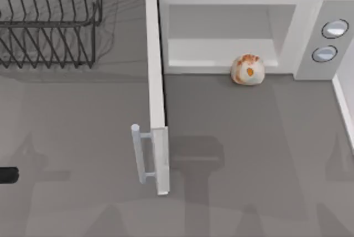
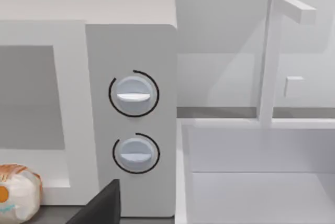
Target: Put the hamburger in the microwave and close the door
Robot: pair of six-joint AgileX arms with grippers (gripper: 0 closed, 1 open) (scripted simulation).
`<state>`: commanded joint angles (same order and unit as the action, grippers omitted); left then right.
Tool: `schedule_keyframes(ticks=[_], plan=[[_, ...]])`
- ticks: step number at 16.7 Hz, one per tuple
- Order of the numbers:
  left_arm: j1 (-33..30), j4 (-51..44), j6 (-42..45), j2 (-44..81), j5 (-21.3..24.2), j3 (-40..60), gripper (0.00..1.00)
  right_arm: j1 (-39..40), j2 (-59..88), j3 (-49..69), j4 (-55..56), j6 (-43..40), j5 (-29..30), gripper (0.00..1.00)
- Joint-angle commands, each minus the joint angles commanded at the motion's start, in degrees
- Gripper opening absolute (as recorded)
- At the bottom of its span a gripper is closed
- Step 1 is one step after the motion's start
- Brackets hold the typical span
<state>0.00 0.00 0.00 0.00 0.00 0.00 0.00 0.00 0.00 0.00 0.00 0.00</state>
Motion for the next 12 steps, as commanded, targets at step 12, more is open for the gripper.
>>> schedule_keyframes(ticks=[12], plan=[[-18.04,-1.21,0.05,4.49,-17.91,5.4,0.0,0.0,0.0,0.0,0.0,0.0,0.0,1.0]])
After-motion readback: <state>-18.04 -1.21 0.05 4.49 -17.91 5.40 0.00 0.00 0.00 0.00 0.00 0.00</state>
